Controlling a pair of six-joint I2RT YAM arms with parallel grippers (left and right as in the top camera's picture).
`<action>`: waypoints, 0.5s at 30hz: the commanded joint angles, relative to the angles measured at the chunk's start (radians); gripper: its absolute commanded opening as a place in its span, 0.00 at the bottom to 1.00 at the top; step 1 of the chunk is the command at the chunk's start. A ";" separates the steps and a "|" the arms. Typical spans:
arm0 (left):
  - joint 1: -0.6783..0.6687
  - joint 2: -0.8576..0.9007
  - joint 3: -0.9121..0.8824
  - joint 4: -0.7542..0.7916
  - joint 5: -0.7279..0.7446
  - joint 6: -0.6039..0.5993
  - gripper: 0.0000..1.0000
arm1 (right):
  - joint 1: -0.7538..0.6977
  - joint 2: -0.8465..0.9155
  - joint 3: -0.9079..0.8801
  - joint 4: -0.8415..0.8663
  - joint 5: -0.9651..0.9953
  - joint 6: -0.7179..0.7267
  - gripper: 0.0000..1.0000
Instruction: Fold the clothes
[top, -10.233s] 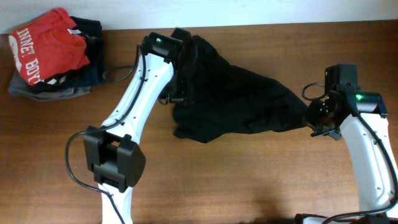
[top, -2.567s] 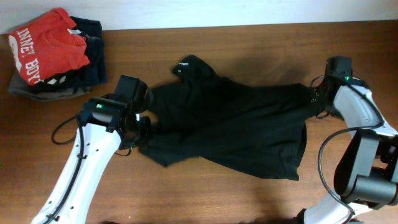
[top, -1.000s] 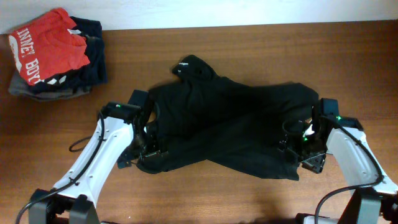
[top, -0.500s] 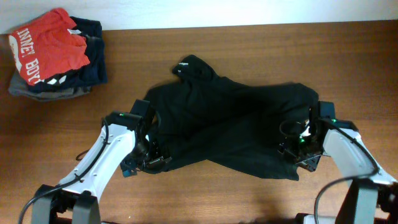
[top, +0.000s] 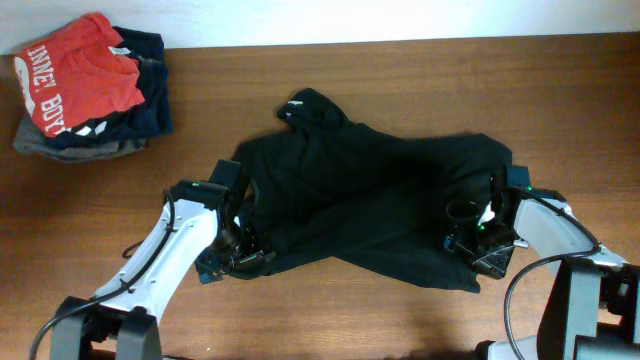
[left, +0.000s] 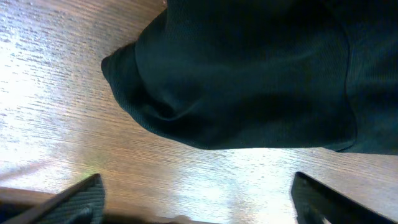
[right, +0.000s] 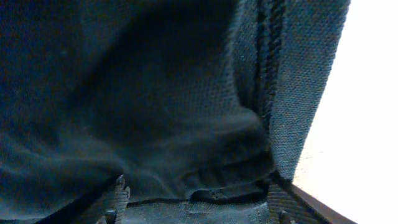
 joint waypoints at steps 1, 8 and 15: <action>0.005 0.003 -0.013 -0.006 0.010 0.002 0.80 | 0.005 0.035 -0.012 0.020 0.038 -0.017 0.67; 0.005 0.006 -0.052 0.004 0.011 0.000 0.79 | 0.006 0.035 -0.012 0.030 0.037 -0.016 0.50; 0.009 0.051 -0.055 0.043 0.028 -0.060 0.79 | 0.006 0.035 -0.012 0.031 0.037 -0.017 0.50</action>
